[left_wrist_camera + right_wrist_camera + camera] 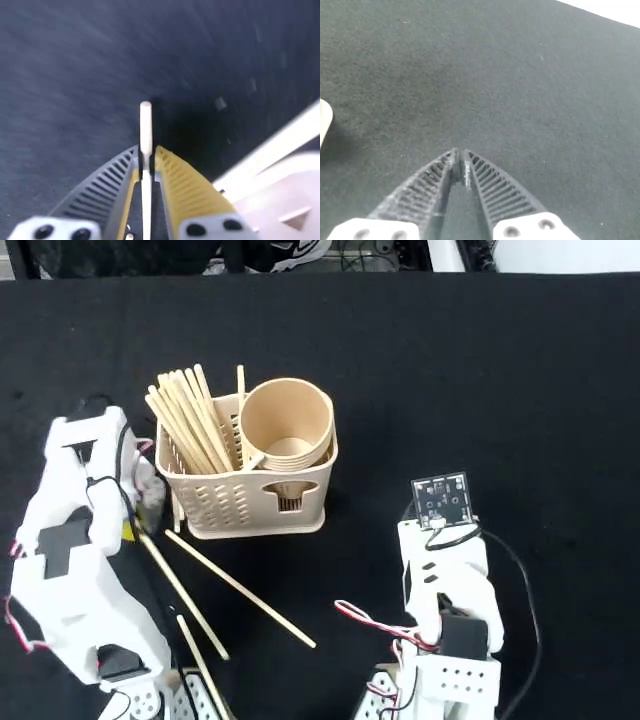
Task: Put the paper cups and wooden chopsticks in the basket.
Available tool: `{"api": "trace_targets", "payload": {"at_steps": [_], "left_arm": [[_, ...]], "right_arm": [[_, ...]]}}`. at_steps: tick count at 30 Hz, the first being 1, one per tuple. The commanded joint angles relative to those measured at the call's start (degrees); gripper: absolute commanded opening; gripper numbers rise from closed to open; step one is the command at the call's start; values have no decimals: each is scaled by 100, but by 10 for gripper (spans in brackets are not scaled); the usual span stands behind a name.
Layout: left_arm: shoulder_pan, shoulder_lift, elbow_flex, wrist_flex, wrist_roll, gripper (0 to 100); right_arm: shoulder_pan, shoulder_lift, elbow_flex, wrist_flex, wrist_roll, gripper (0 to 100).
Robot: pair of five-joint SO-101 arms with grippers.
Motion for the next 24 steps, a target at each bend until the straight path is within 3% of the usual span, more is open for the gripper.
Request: {"api": "trace_targets", "payload": {"at_steps": [1, 6, 12, 16, 20, 24], "left_arm": [[-585, -1187, -163, 44, 88, 30], [-901, -2549, -242, 264, 97, 30], [-1068, -4229, -936, 387, 782, 30], [-945, -5240, -1877, 360, 343, 30], [-716, -5899, -2941, 114, -897, 30], [-145, -6259, -3741, -413, -1064, 29]], "right_arm": [[-35, -198, -22, -70, 53, 14], [-35, -198, -22, -70, 53, 14], [-44, -198, -22, -70, 53, 14], [-44, -198, -22, -70, 53, 14], [-44, -198, -22, -70, 53, 14], [-44, -198, -22, -70, 53, 14]]}}
